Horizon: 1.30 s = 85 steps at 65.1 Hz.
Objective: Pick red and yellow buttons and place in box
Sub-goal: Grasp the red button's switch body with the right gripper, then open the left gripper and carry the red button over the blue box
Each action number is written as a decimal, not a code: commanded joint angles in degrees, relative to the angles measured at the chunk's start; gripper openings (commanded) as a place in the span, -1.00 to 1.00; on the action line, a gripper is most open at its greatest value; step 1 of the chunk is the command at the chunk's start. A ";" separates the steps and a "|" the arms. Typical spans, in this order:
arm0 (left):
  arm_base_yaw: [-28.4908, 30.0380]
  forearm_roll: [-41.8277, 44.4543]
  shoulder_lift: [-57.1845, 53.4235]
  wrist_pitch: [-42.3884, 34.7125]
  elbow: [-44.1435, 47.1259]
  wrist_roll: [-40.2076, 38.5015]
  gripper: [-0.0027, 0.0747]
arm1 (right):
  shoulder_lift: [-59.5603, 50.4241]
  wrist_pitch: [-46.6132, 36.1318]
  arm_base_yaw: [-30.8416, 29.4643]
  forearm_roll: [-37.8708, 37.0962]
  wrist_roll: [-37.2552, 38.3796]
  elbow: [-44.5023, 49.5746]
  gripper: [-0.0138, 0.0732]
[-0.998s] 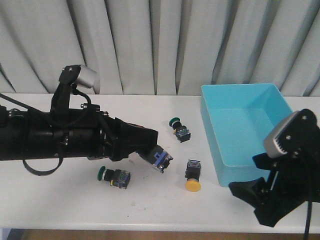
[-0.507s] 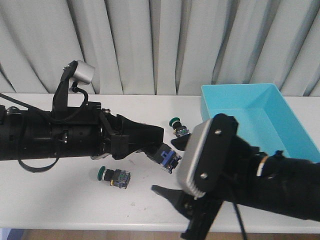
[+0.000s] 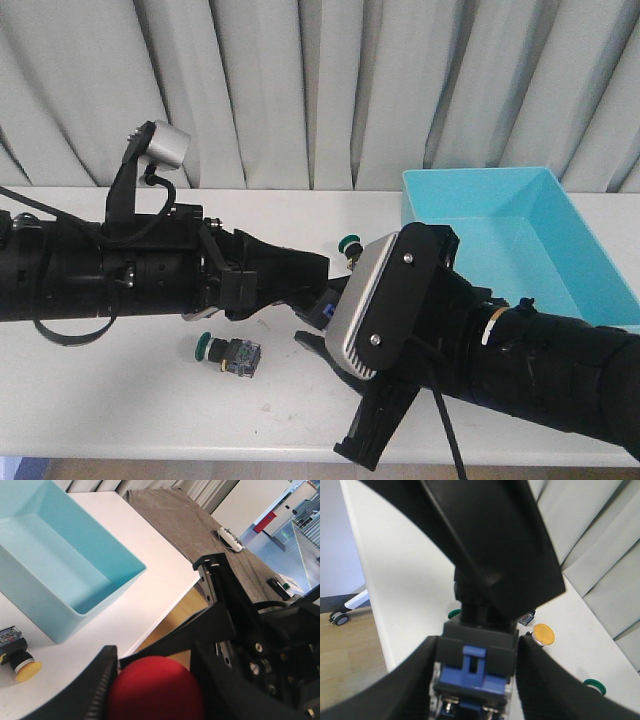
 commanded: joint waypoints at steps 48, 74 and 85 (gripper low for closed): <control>-0.26 13.70 -1.51 7.40 -2.97 5.09 0.66 | -1.73 -4.45 -0.45 0.14 -1.19 -1.88 -0.20; -0.26 41.84 -1.63 3.00 -3.78 -0.26 0.51 | -2.47 3.95 -28.07 0.22 8.09 -2.82 -0.17; -0.26 53.45 -1.63 1.45 -3.78 -7.41 0.49 | 3.23 14.65 -42.49 -2.19 16.98 -9.12 -0.15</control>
